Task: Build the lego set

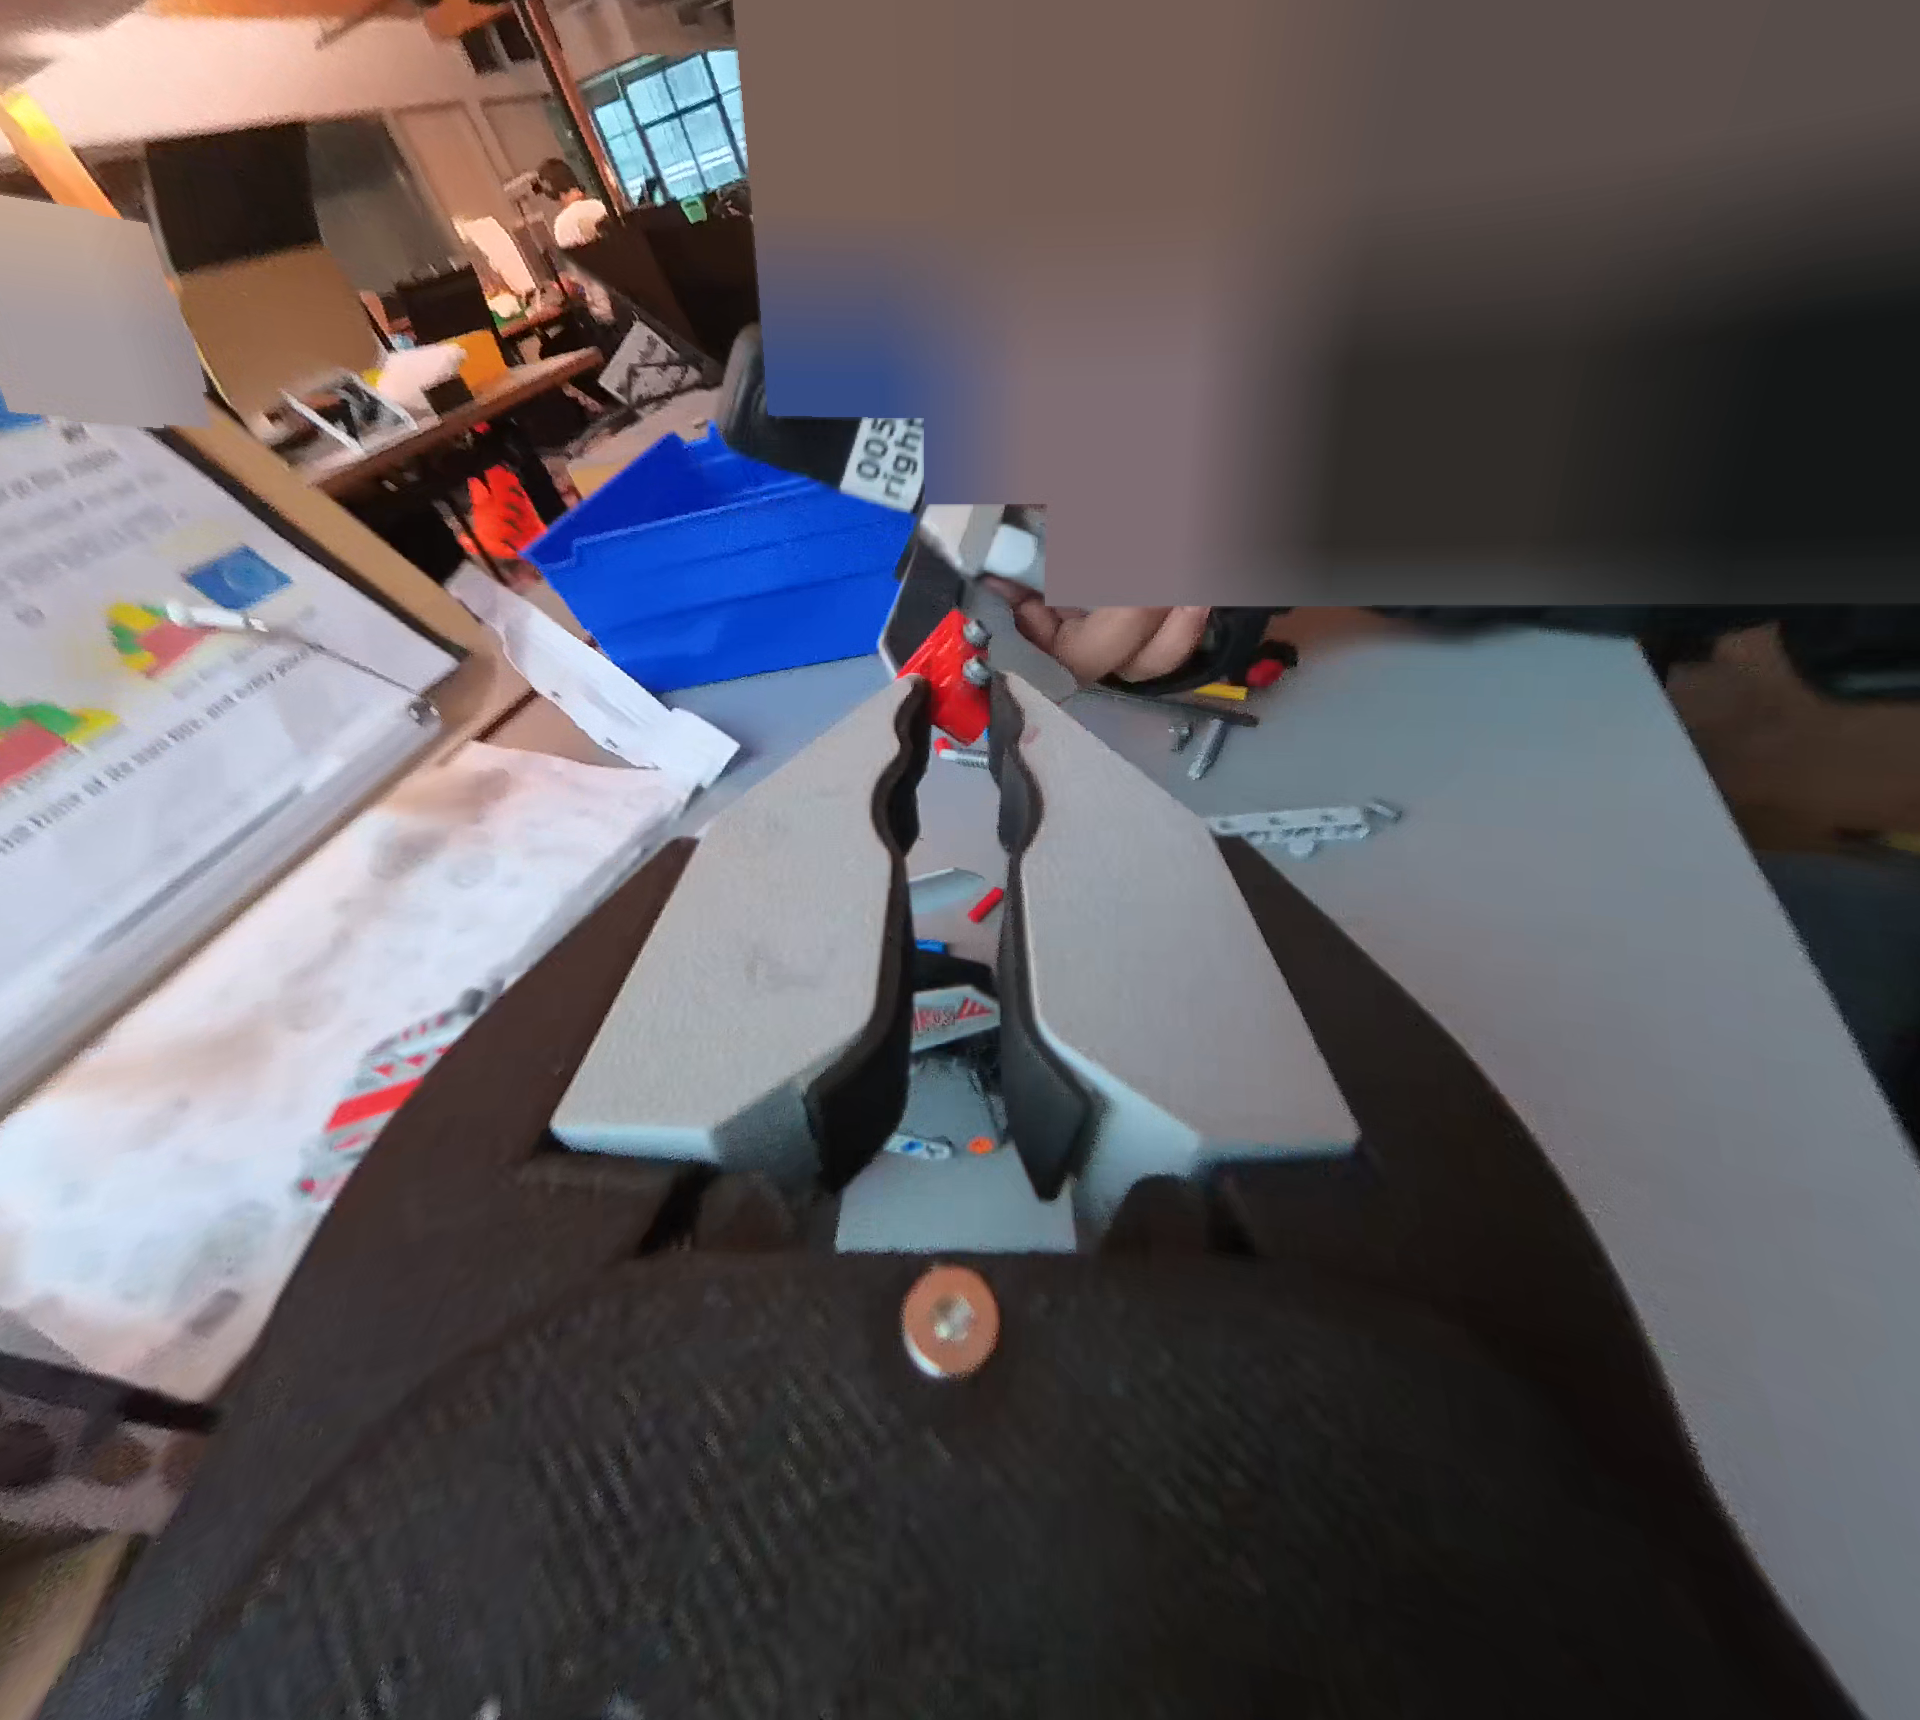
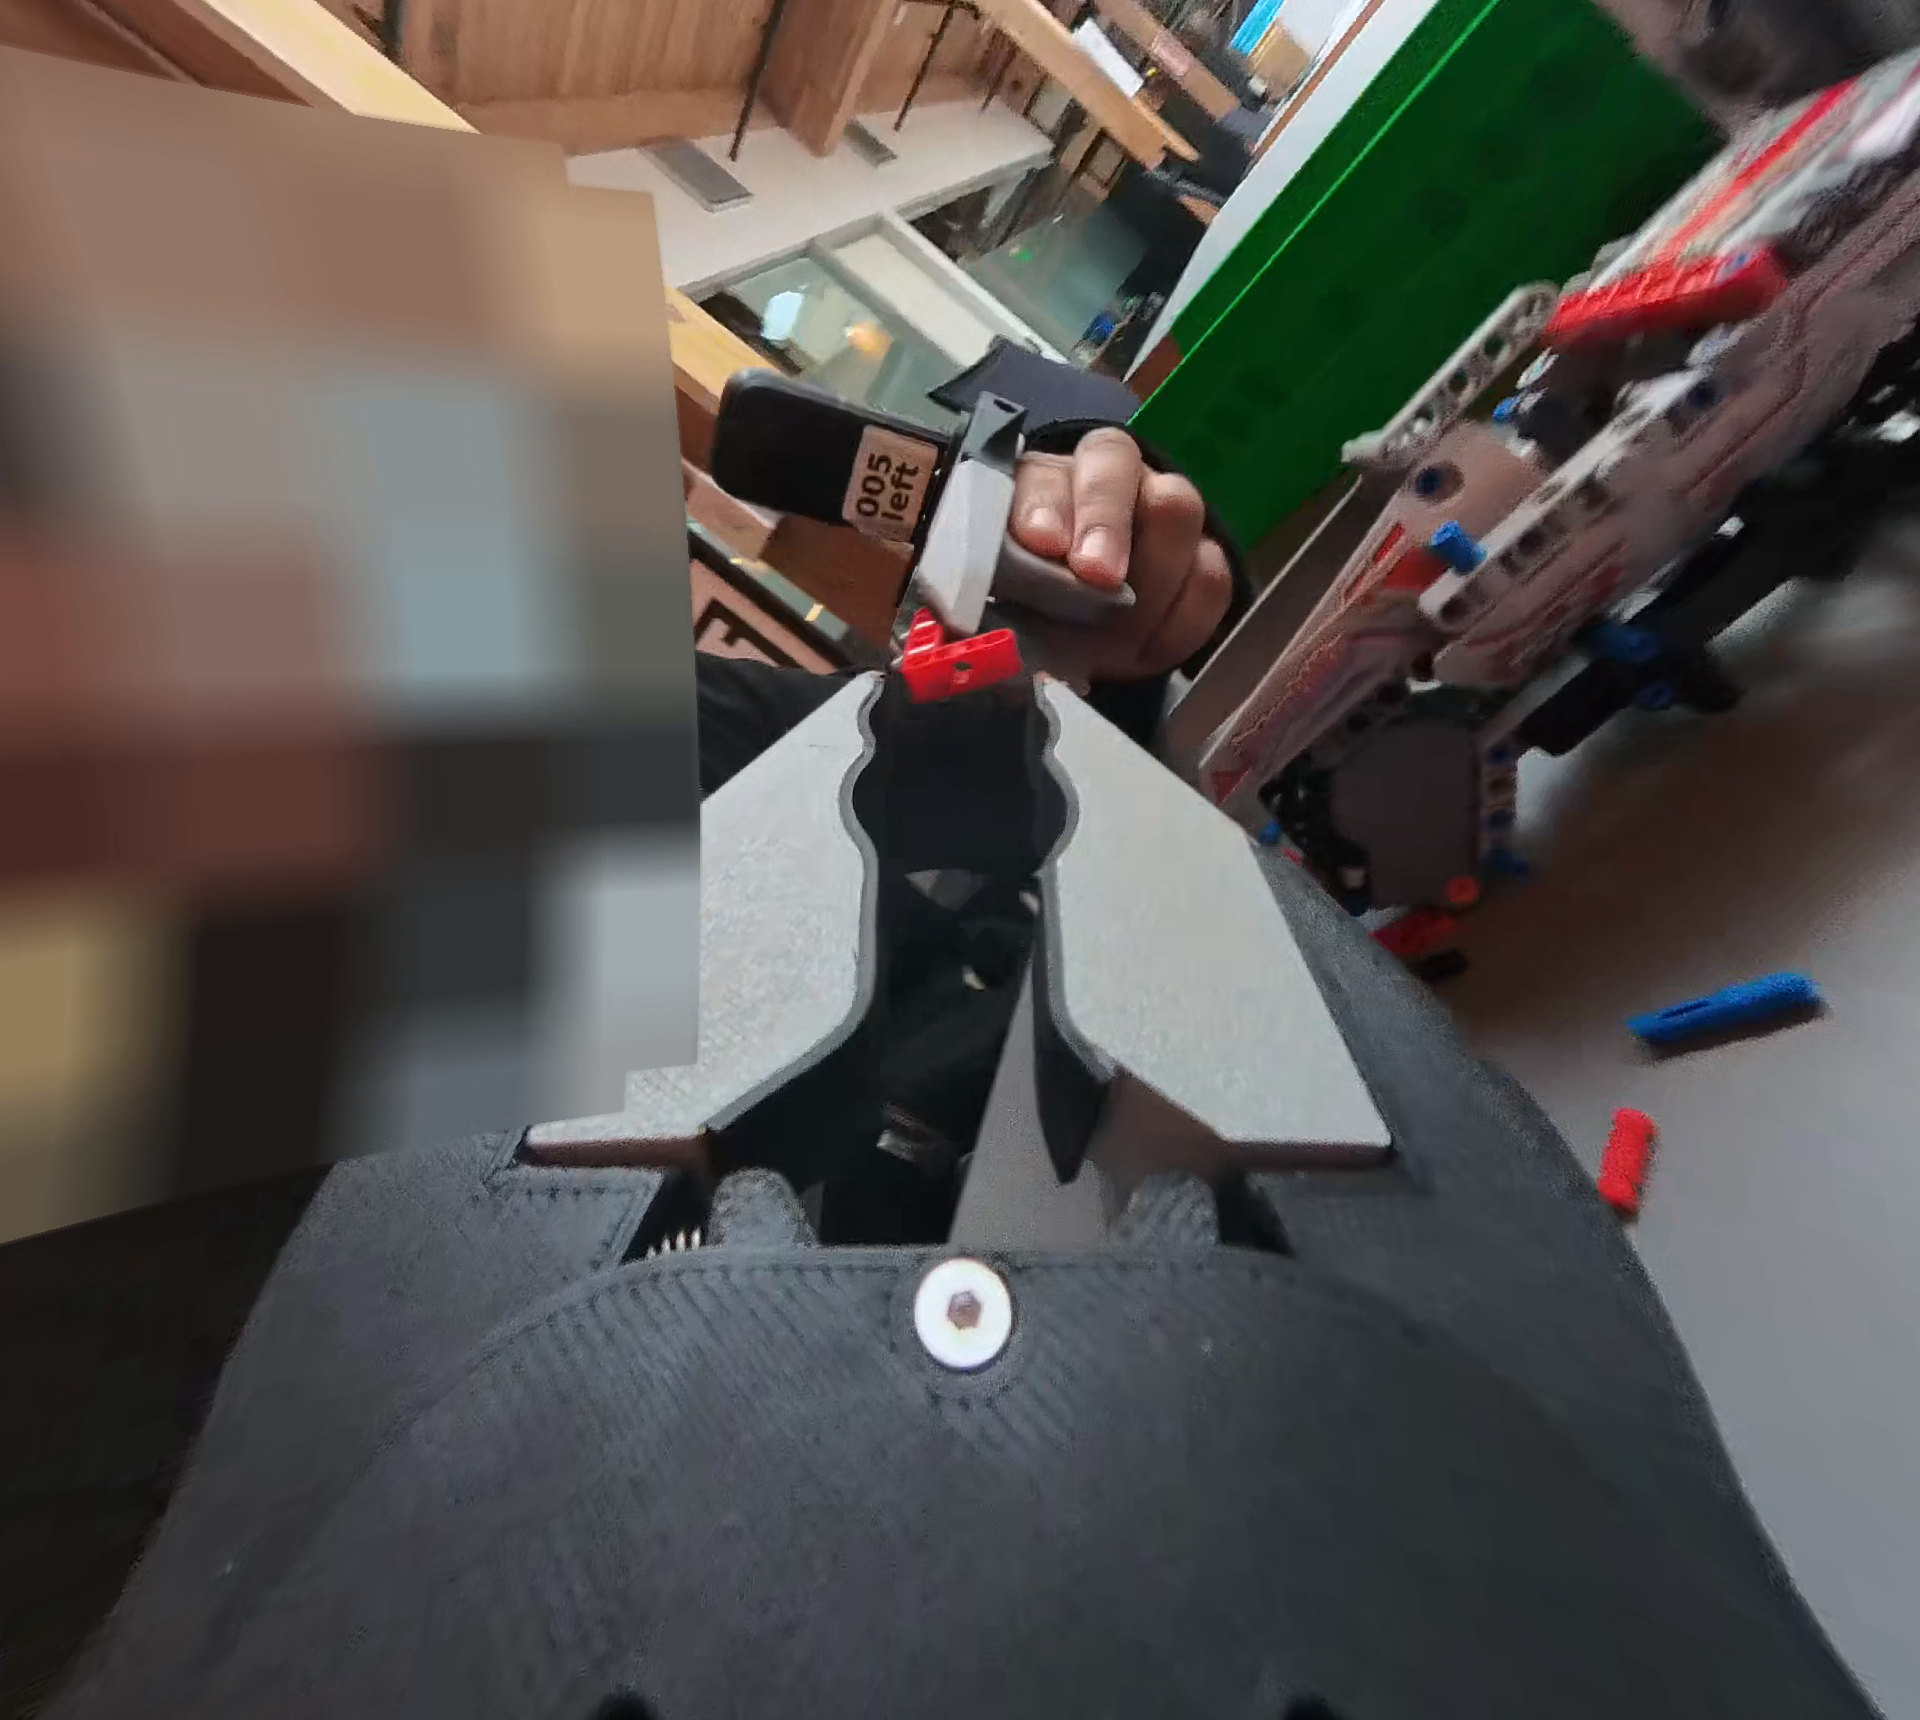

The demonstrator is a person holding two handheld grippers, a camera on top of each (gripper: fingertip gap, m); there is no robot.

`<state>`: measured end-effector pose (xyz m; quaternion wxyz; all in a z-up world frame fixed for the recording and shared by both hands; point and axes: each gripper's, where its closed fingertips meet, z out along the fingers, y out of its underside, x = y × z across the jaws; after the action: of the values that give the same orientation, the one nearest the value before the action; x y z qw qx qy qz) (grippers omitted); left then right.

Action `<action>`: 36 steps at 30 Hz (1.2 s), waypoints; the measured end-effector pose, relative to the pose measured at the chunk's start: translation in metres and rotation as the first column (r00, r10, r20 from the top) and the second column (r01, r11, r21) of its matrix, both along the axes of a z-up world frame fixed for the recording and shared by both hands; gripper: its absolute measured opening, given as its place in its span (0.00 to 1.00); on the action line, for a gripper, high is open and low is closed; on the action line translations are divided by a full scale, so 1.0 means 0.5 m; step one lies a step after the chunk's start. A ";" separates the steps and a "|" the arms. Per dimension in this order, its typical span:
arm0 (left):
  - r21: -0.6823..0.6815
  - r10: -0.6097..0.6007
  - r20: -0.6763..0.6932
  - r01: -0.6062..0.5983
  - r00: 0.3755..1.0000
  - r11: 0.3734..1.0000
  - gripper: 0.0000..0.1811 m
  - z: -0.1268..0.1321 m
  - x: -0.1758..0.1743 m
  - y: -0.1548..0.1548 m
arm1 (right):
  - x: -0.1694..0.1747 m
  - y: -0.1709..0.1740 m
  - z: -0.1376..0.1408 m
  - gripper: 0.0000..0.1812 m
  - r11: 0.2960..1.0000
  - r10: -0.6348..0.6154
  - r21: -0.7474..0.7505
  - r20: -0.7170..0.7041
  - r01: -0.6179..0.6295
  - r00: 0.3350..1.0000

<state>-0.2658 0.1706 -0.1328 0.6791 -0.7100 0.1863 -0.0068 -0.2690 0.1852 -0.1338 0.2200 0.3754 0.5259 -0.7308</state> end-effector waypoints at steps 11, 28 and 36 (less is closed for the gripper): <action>-0.154 -0.091 0.466 0.182 0.880 0.971 0.05 -0.029 -0.010 0.002 | -0.001 -0.023 0.006 0.02 0.594 0.015 0.543 -0.746 0.594 0.666; -0.160 -0.103 0.592 0.242 0.799 0.957 0.05 -0.033 -0.003 0.005 | -0.009 -0.035 -0.017 0.01 0.393 0.170 0.568 -0.818 0.723 0.550; -0.173 -0.106 0.582 0.250 0.806 0.953 0.05 -0.038 0.001 0.004 | -0.005 -0.036 -0.021 0.00 0.428 0.156 0.580 -0.803 0.693 0.575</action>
<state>-0.2654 0.1728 -0.1520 0.6083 -0.7321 0.0402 -0.3038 -0.2713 0.1671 -0.1442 -0.3839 0.1728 0.7760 -0.4697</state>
